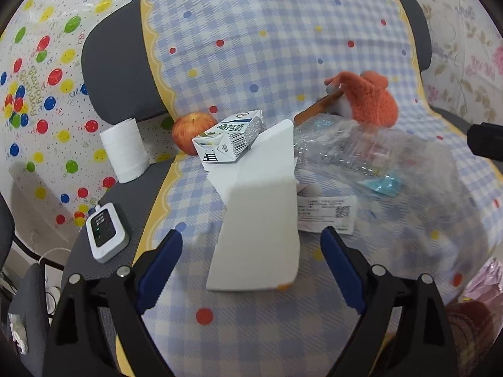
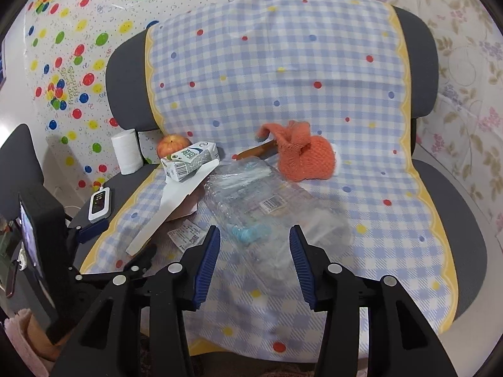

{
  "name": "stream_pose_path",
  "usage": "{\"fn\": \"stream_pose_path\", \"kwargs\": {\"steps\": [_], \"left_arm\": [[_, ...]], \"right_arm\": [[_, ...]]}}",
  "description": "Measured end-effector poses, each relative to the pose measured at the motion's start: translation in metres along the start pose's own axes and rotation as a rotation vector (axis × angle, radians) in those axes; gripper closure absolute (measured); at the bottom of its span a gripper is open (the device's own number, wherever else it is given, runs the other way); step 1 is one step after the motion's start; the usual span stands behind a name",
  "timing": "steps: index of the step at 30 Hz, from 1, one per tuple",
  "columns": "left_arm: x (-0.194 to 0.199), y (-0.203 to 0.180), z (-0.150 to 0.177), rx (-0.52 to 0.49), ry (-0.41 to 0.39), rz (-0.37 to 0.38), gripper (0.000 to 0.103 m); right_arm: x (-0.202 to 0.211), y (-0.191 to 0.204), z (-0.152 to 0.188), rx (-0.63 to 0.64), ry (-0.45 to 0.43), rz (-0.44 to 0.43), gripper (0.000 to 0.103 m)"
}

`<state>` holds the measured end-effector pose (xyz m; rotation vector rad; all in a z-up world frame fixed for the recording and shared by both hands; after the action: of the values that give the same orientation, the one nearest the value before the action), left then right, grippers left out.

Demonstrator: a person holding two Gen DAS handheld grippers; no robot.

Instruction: Collect trash

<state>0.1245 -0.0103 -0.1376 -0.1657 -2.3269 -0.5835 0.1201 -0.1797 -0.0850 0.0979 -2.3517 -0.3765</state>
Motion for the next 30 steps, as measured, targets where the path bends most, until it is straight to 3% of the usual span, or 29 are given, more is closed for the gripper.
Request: {"fn": "stream_pose_path", "kwargs": {"steps": [5,8,12,15,19,30], "left_arm": [[-0.026,0.012,-0.001,0.002,0.035,-0.028,0.018],[-0.038,0.019,0.002,0.021,0.067,-0.017,0.032],[-0.053,0.030,0.009,0.057,0.113,0.019,0.070],[-0.051,0.037,0.009,0.053,0.103,-0.005,0.084],[-0.034,0.055,0.006,0.126,0.070,-0.009,0.102],[0.028,0.099,-0.002,0.284,-0.055,-0.008,0.103]], "right_arm": [[-0.017,-0.003,-0.004,0.007,0.019,0.021,0.055],[-0.023,-0.004,-0.006,0.007,0.026,0.026,0.055],[-0.029,0.001,-0.006,0.017,0.037,0.023,0.055],[-0.030,0.006,-0.005,0.037,0.040,0.023,0.055],[-0.030,0.012,-0.004,0.055,0.045,0.023,0.055],[-0.019,0.025,-0.006,0.058,0.025,-0.001,0.055]]}}
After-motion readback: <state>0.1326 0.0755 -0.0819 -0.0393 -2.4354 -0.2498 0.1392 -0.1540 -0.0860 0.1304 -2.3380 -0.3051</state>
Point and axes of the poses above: each gripper's, at about its wrist camera, not at the fingertips, and x roughly against the way its jaws point, y to its left, z to its underside, the point moved 6 cm from there along -x, roughly the way its jaws point, and after that the axes turned 12 degrees about -x, right-handed, at the moved point
